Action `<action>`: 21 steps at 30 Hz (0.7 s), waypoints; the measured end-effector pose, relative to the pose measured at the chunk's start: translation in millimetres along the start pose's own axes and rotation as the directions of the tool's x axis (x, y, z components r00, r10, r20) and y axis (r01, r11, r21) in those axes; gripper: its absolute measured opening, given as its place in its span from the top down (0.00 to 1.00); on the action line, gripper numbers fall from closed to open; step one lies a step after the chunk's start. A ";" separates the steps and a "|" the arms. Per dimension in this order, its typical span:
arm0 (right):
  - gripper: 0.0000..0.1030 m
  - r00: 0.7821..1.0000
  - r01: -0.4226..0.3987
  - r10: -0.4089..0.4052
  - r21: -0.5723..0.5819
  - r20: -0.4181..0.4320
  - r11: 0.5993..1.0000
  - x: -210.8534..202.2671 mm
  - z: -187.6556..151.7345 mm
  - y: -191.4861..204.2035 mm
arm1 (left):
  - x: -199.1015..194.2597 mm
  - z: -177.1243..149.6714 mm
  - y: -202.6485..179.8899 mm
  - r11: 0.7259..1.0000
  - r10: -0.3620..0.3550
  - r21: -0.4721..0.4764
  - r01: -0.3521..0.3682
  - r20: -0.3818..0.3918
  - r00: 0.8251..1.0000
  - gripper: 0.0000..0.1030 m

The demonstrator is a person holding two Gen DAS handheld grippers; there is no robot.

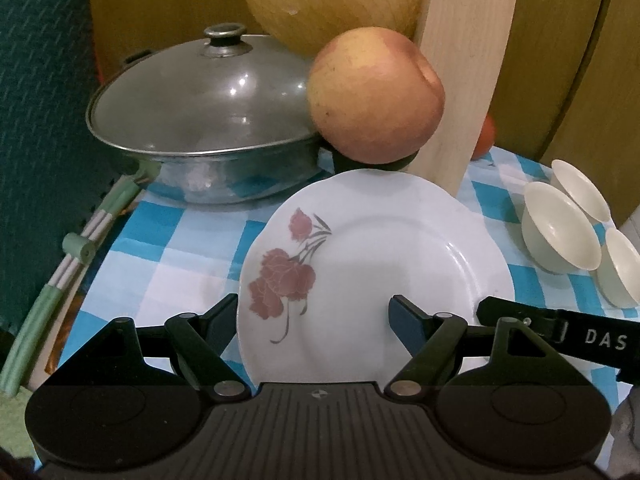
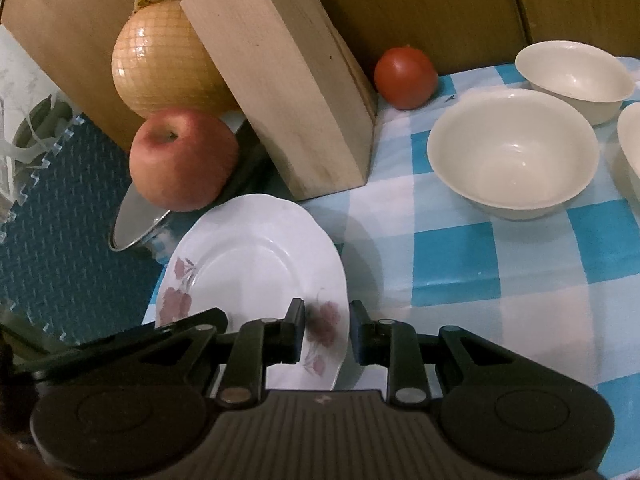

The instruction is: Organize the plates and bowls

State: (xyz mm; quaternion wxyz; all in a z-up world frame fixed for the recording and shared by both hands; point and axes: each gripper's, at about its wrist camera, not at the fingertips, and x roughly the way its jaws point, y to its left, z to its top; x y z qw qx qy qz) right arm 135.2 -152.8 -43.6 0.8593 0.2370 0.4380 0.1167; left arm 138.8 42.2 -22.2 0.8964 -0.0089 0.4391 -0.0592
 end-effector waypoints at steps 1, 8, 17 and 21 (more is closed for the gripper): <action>0.76 1.000 0.000 0.000 0.003 0.001 1.000 0.1 0.0 0.5 | 0.4 0.0 0.3 1.000 0.003 0.003 -0.003 -0.001 1.000 0.19; 0.76 1.000 -0.001 0.001 0.003 -0.005 1.000 0.0 0.0 0.7 | -3.6 -0.6 -0.4 1.000 0.005 0.007 -0.005 0.003 1.000 0.19; 0.76 0.999 -0.022 0.023 0.024 -0.024 0.999 3.3 -0.7 1.4 | -2.1 -1.9 5.6 1.000 0.009 -0.007 -0.009 -0.016 1.000 0.18; 0.76 0.999 -0.040 0.040 0.017 -0.027 0.999 2.3 -0.6 7.8 | -5.4 -3.3 11.0 1.000 0.014 -0.015 -0.014 -0.019 1.000 0.18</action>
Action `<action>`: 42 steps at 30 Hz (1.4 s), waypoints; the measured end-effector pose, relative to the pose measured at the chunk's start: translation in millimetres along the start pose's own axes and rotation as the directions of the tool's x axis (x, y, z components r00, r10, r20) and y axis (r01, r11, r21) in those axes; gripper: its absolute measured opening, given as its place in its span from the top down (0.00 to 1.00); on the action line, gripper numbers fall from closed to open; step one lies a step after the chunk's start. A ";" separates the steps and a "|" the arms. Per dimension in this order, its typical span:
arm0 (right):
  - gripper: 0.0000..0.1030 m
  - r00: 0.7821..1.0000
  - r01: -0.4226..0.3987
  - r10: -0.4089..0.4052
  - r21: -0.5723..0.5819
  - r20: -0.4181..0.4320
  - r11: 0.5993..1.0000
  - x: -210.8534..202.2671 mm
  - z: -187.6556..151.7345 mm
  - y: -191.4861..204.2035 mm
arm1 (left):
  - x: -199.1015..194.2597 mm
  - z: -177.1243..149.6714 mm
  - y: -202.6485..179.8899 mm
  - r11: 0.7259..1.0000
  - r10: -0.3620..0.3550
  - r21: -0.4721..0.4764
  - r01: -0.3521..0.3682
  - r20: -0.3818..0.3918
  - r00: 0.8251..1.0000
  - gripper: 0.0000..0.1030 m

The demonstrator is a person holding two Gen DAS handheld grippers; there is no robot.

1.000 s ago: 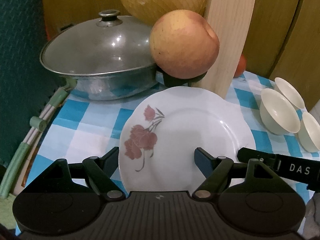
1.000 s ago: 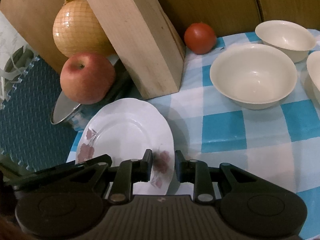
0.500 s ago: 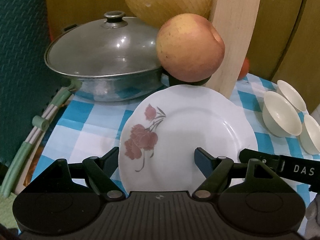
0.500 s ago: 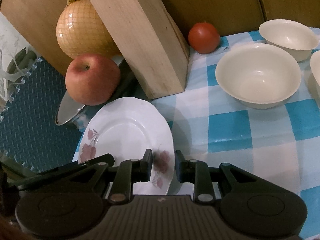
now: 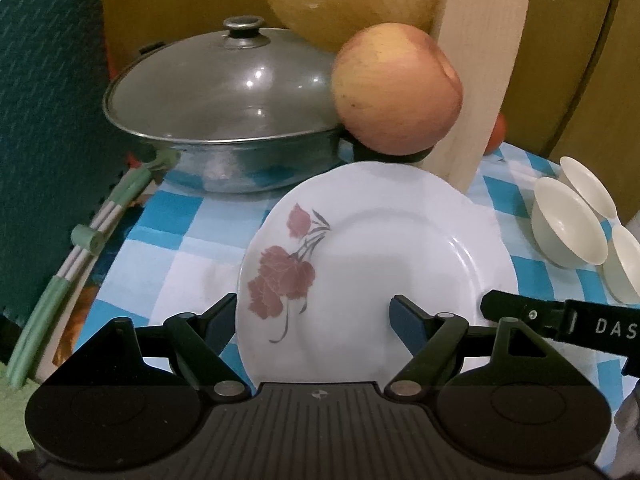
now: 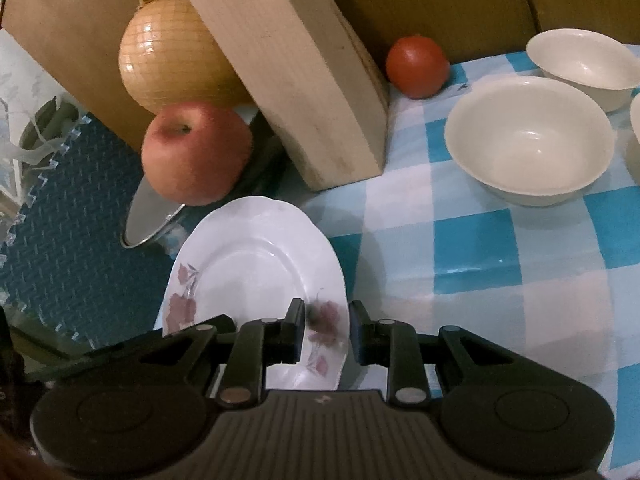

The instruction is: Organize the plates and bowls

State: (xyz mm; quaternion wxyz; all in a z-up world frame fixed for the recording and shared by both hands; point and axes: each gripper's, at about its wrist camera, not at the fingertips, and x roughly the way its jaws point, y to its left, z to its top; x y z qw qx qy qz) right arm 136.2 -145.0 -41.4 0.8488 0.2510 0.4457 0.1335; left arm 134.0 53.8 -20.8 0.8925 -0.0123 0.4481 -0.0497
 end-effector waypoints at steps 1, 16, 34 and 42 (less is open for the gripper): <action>0.76 1.000 -0.005 0.005 -0.003 -0.001 1.000 0.0 -0.2 1.7 | -0.9 0.2 2.0 1.000 -0.001 -0.005 0.001 0.000 1.000 0.18; 0.76 1.000 -0.022 0.022 -0.012 -0.020 1.000 1.5 -5.7 12.3 | -6.0 -3.2 12.5 1.000 0.012 -0.026 -0.012 -0.002 1.000 0.18; 0.77 0.999 -0.007 0.010 -0.067 0.042 0.998 -41.4 -21.1 14.1 | -31.2 -17.3 -2.4 1.000 -0.030 0.002 0.030 0.043 0.999 0.18; 0.77 0.997 0.000 0.005 -0.065 0.073 0.998 -71.9 -37.4 11.7 | -50.7 -28.8 -15.0 0.998 -0.056 0.027 0.054 0.068 0.996 0.18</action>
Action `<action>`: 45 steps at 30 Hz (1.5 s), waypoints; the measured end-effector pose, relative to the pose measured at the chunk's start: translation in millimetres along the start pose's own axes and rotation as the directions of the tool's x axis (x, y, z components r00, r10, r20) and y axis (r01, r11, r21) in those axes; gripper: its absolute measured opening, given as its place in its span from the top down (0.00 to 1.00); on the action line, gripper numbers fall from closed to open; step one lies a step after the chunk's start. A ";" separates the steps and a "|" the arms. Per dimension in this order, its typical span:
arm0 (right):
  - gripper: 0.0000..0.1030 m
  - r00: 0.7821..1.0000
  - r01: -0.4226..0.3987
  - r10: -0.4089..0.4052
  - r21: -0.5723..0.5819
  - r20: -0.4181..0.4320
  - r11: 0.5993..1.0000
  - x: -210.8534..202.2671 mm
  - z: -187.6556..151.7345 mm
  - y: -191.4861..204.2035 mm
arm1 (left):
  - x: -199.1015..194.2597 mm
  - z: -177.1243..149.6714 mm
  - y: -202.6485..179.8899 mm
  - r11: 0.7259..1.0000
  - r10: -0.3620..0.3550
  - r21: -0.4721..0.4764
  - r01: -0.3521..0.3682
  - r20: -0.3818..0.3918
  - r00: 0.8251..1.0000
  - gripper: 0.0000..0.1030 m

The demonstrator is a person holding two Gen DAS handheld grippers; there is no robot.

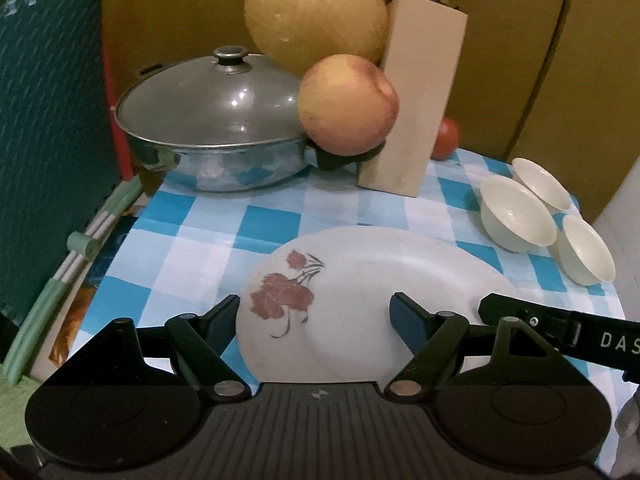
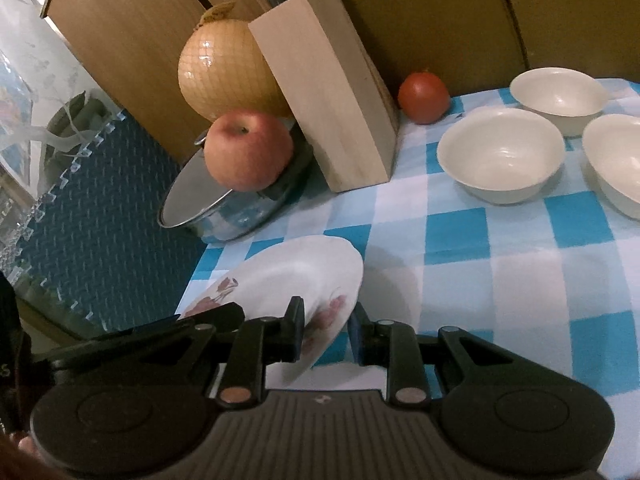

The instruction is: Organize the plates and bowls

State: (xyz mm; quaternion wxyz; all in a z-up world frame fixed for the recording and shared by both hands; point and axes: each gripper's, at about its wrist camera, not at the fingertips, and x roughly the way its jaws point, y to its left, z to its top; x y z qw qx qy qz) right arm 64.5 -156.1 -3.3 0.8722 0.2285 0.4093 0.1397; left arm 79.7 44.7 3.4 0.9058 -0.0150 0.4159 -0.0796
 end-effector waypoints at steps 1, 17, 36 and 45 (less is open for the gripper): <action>0.77 1.000 0.001 -0.001 0.002 0.004 1.000 -4.9 -3.2 -0.3 | -1.9 -1.6 -1.7 1.000 0.000 0.005 0.000 0.003 1.000 0.18; 0.76 0.999 0.031 -0.032 0.018 0.041 0.999 -53.9 -38.1 -9.0 | -24.9 -30.5 -29.4 0.998 -0.031 0.053 0.030 0.011 0.999 0.18; 0.76 0.997 0.043 -0.045 0.032 0.061 0.999 -81.8 -64.7 -13.3 | -42.8 -53.8 -43.9 0.995 -0.055 0.087 0.053 0.015 0.998 0.18; 0.75 0.998 0.048 -0.050 0.033 0.046 0.998 -86.2 -76.3 -15.9 | -43.2 -65.4 -46.6 0.994 -0.055 0.094 0.055 -0.007 0.998 0.18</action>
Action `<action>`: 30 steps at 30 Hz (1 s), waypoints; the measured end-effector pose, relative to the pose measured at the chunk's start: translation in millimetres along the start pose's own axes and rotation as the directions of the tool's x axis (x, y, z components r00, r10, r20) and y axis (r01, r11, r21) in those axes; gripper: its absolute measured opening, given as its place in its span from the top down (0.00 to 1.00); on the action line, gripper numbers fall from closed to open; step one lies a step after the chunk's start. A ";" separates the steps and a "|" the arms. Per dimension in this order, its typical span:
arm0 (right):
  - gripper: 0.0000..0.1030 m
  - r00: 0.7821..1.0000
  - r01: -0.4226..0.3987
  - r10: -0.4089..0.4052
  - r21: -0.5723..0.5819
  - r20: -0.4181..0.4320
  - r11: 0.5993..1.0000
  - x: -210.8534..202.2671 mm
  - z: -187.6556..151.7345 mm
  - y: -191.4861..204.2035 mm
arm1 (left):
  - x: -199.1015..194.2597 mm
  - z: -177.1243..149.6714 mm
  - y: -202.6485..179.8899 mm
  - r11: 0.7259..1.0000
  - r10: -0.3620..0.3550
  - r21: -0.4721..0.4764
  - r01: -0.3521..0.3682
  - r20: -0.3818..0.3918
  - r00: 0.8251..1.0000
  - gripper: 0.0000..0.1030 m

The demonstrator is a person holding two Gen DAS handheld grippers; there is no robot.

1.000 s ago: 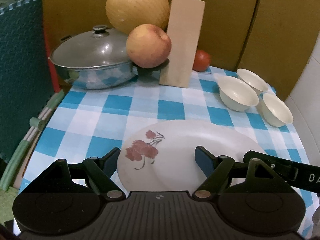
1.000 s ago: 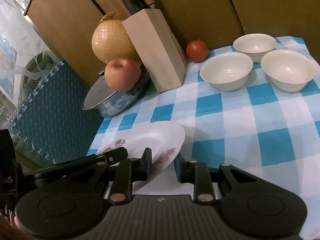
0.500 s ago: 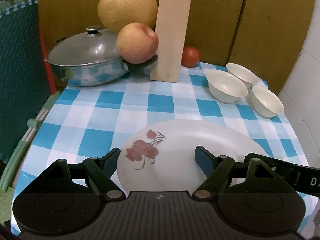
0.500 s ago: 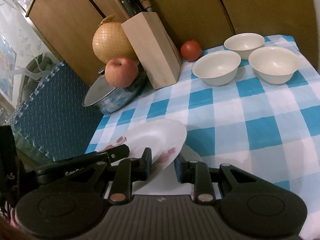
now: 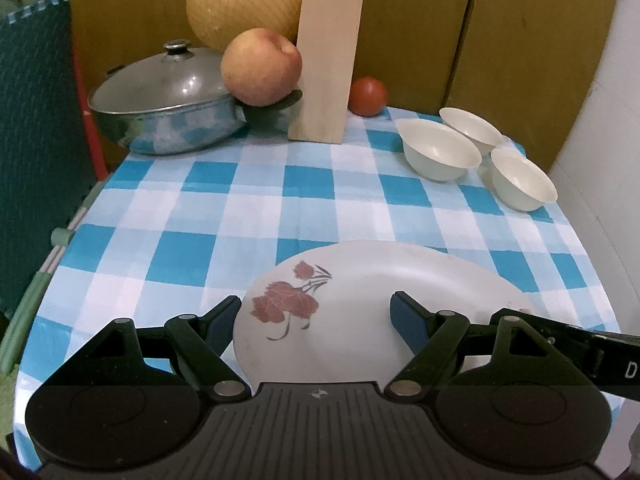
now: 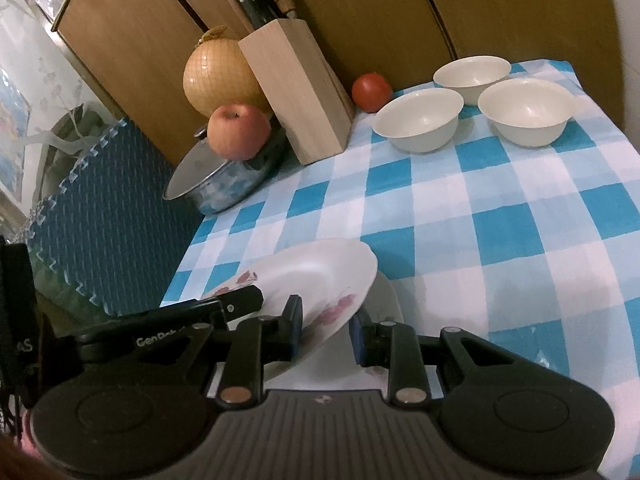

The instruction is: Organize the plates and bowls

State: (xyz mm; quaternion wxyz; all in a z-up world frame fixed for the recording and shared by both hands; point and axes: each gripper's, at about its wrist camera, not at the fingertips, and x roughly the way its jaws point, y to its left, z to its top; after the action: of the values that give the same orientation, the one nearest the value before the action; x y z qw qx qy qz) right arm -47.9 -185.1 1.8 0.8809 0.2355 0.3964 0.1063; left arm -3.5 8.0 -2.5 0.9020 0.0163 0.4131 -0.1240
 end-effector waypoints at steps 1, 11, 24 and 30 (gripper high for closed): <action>0.75 1.000 0.000 0.000 0.001 -0.002 1.000 -0.2 -0.7 -0.2 | 0.3 -0.5 -0.4 1.000 0.001 0.001 -0.001 -0.002 1.000 0.18; 0.75 1.000 0.002 -0.001 0.013 -0.022 1.000 2.0 -7.1 -2.8 | 2.9 -7.8 -1.9 1.000 0.006 0.014 -0.006 -0.020 1.000 0.18; 0.73 0.998 0.037 -0.038 -0.012 -0.048 0.999 8.9 -15.8 -3.0 | 8.4 -13.3 -2.9 0.999 0.010 0.031 -0.008 -0.037 0.999 0.17; 0.73 0.997 0.048 -0.050 -0.042 -0.054 0.998 8.7 -17.9 0.3 | 10.0 -14.8 -3.6 0.999 0.016 0.042 -0.014 -0.046 0.999 0.17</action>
State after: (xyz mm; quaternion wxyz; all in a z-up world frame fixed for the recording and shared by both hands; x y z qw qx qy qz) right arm -55.5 -175.6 -14.1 0.8766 0.2046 0.4241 0.0993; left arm -9.1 4.3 -19.5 0.8927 0.0409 0.4310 -0.1251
